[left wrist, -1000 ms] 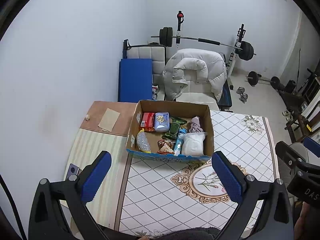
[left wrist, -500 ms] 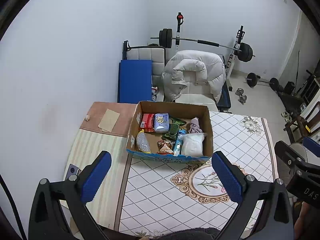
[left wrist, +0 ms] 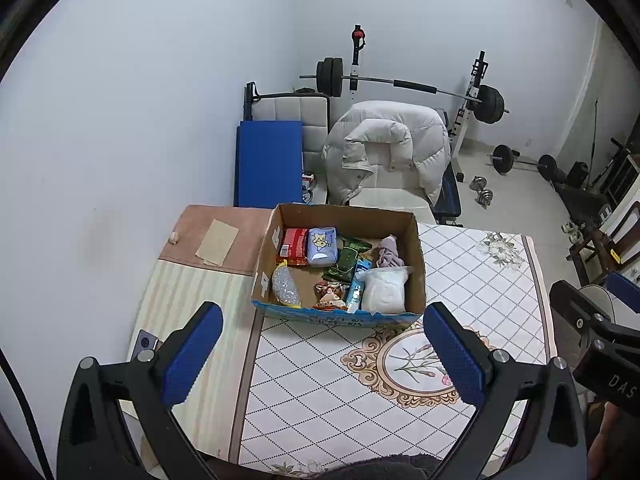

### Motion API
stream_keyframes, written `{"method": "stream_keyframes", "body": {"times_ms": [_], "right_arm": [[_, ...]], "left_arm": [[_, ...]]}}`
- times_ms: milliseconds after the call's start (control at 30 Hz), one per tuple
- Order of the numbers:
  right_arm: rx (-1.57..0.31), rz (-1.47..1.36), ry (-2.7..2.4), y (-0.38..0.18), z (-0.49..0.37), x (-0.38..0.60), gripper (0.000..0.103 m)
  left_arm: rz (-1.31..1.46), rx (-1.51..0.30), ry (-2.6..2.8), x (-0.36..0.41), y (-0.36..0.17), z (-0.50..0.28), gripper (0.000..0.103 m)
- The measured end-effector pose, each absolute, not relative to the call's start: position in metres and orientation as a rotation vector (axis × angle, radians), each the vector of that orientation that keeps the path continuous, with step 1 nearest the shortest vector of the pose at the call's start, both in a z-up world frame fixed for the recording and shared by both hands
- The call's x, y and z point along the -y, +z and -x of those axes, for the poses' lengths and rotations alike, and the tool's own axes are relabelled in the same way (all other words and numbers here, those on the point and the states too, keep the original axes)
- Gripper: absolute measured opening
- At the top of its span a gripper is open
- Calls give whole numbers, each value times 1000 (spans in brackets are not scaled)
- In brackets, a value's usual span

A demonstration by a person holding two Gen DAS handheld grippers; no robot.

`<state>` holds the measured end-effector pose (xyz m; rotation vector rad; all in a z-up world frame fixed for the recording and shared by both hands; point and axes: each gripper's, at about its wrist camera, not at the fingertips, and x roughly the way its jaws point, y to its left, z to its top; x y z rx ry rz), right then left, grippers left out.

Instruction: Organize soft objects

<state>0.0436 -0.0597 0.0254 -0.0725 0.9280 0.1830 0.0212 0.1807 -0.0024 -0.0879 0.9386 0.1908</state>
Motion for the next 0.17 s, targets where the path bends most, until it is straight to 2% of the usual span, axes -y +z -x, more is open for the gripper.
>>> {"method": "stream_keyframes", "body": {"times_ms": [167], "right_arm": [[-926, 77, 183, 29, -45, 60, 103]], "left_arm": [[84, -925, 193, -179, 4, -20, 103]]}}
